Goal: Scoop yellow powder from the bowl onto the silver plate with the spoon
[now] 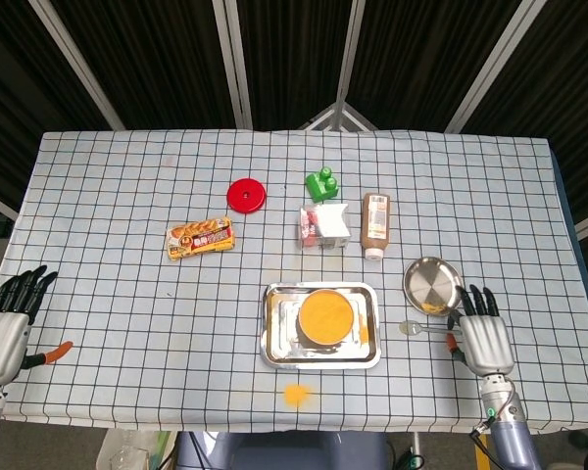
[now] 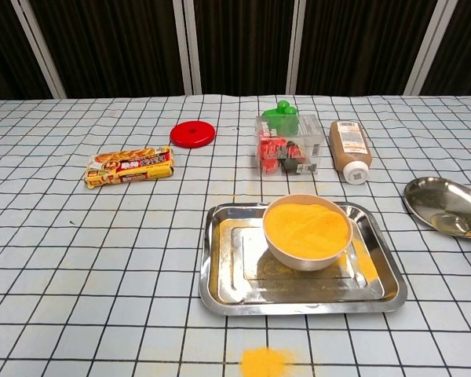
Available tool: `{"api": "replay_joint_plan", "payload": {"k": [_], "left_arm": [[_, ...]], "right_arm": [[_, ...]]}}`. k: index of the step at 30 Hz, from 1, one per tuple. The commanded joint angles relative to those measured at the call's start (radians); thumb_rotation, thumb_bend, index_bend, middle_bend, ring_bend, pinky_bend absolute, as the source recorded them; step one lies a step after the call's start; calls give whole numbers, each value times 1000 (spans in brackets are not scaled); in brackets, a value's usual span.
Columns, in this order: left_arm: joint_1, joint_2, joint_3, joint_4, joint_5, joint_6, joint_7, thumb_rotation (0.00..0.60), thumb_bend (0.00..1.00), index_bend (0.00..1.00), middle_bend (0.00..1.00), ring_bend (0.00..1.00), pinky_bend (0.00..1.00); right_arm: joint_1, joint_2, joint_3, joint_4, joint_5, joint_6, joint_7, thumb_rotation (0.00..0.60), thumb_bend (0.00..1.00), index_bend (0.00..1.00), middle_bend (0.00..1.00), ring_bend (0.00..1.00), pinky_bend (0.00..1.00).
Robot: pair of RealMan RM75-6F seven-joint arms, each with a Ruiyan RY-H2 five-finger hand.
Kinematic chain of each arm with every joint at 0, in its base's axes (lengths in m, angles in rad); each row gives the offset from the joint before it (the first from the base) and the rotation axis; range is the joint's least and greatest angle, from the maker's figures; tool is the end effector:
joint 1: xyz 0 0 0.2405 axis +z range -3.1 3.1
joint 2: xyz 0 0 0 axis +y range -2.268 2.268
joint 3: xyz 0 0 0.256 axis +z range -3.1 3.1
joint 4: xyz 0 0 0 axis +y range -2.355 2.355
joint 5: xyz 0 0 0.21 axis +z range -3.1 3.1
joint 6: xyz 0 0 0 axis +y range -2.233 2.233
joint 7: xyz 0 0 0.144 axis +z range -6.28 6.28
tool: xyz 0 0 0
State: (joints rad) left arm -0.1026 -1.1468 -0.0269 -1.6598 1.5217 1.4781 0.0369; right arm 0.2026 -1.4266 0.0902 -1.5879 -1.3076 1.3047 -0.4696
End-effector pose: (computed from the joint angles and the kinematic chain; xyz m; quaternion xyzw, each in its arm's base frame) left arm -0.2949 0.1803 0.1408 -0.6045 -0.3975 -0.4003 0.5624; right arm -0.2808 -0.2169 0.0490 0.6500 -0.3872 0.2923 0.5849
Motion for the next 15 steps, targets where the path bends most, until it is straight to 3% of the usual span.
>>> {"api": "replay_joint_plan", "payload": {"k": [1, 9, 15], "left_arm": [[-1, 2, 1, -1, 3, -1, -5, 600, 0, 0, 0, 0, 0], [-4, 14, 4, 1, 11, -6, -36, 600, 0, 0, 0, 0, 0], [-6, 24, 4, 3, 14, -9, -68, 600, 0, 0, 0, 0, 0]], "right_arm": [[27, 0, 12, -76, 10, -1, -105, 600, 481, 597, 133, 0, 0], [88, -70, 44, -148, 98, -18, -350, 600, 481, 597, 133, 0, 0], [142, -155, 81, -141, 192, -16, -507, 600, 481, 597, 133, 0, 0]]}}
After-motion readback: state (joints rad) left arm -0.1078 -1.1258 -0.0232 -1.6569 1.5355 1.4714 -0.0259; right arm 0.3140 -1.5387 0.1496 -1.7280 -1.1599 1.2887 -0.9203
